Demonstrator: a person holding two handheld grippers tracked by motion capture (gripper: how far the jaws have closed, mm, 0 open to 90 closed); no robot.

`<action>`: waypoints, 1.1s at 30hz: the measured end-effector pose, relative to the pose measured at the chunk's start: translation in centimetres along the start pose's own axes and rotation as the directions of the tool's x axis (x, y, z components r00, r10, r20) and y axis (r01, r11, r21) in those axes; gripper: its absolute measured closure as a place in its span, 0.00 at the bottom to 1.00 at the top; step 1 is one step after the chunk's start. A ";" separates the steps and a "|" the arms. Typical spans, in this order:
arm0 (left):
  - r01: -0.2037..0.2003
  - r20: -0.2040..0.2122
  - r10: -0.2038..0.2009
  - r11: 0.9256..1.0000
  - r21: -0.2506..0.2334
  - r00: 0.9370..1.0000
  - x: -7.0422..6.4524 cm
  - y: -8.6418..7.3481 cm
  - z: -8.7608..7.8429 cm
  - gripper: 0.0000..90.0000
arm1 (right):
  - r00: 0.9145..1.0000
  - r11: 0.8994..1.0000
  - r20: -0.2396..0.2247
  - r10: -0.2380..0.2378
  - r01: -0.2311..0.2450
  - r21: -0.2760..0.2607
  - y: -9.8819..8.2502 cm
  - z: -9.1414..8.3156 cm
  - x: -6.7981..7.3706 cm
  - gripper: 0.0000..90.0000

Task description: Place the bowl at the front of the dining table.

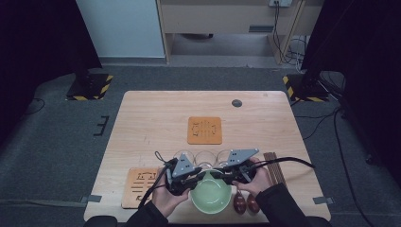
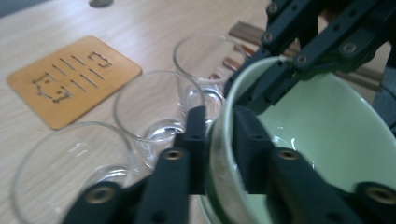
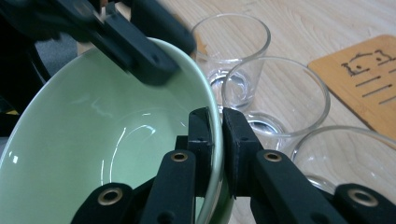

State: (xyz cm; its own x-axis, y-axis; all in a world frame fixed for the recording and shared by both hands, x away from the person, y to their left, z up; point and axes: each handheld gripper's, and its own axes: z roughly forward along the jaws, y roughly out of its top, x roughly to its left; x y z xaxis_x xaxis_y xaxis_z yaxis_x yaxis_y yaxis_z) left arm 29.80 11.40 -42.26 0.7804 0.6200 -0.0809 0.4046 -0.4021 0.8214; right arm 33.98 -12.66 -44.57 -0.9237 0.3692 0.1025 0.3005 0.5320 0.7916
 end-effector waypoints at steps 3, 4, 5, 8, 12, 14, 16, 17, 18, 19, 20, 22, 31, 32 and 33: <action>0.051 0.012 -0.050 0.998 -0.041 0.999 1.0 -0.1 -1.5 0.69 | 1.000 1.000 0.005 0.016 -0.016 0.012 0.0 0.0 -0.1 0.91; 0.056 0.000 -0.056 0.997 -0.055 0.998 1.3 -0.2 -2.0 0.67 | 1.000 1.000 0.006 0.022 -0.022 0.009 0.1 -0.1 -0.1 0.91; 0.058 -0.012 -0.058 0.996 -0.065 0.998 1.7 -0.2 -2.4 0.64 | 0.999 0.999 0.002 0.034 -0.034 0.000 0.1 -0.1 -0.1 0.91; 0.095 0.001 -0.096 0.990 -0.101 0.995 2.7 -0.3 -3.4 0.58 | 0.998 0.998 -0.016 0.058 -0.058 -0.017 0.3 -0.3 -0.2 0.91; 0.122 -0.007 -0.124 0.985 -0.125 0.992 3.9 -0.7 -4.2 0.49 | 0.997 0.997 -0.003 0.071 -0.071 -0.022 0.5 -0.7 -0.4 0.91; 0.121 -0.021 -0.126 0.982 -0.142 0.992 4.7 -1.1 -4.5 0.43 | 0.997 0.996 0.006 0.080 -0.080 -0.028 0.5 -0.9 -0.5 0.91; 0.127 -0.054 -0.137 0.980 -0.152 0.989 5.6 -1.8 -4.9 0.37 | 0.996 0.995 0.006 0.093 -0.092 -0.038 0.6 -1.1 -0.6 0.91; 0.138 -0.069 -0.150 0.978 -0.154 0.986 6.2 -2.2 -5.1 0.35 | 0.995 0.994 0.004 0.101 -0.101 -0.040 0.7 -1.2 -0.6 0.91; 0.150 -0.088 -0.165 0.977 -0.154 0.982 6.9 -2.7 -5.3 0.32 | 0.995 0.994 0.002 0.103 -0.103 -0.046 0.7 -1.3 -0.6 0.91; 0.164 -0.108 -0.183 0.974 -0.159 0.977 7.4 -3.3 -5.5 0.30 | 0.994 0.993 0.000 0.110 -0.110 -0.051 0.8 -1.4 -0.7 0.91; 0.180 -0.124 -0.201 0.971 -0.160 0.972 8.0 -4.0 -5.7 0.27 | 0.994 0.992 -0.002 0.112 -0.112 -0.053 0.9 -1.4 -0.7 0.91; 0.198 -0.165 -0.222 0.968 -0.153 0.961 9.1 -5.3 -5.8 0.25 | 0.993 0.991 -0.003 0.118 -0.118 -0.058 1.0 -1.5 -0.8 0.91; 0.259 -0.320 -0.255 0.965 -0.030 0.912 12.9 -9.2 -5.4 0.18 | 0.989 0.987 0.027 0.145 -0.142 -0.079 1.4 -2.1 -1.3 0.91; 0.271 -0.320 -0.261 0.962 -0.014 0.911 13.2 -9.5 -5.2 0.18 | 0.988 0.985 0.030 0.152 -0.149 -0.083 1.4 -2.3 -1.4 0.91; 0.282 -0.318 -0.266 0.959 0.004 0.910 13.4 -9.7 -5.0 0.17 | 0.987 0.984 0.031 0.158 -0.155 -0.090 1.5 -2.4 -1.4 0.91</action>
State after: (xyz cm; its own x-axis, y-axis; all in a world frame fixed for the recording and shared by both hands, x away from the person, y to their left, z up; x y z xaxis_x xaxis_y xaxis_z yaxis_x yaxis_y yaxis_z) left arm 33.96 26.98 -48.52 0.4510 0.8854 -0.1126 0.6100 -0.2136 0.7631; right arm 35.19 -14.22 -42.13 -0.8567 0.4722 0.2074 0.4170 0.3977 0.8173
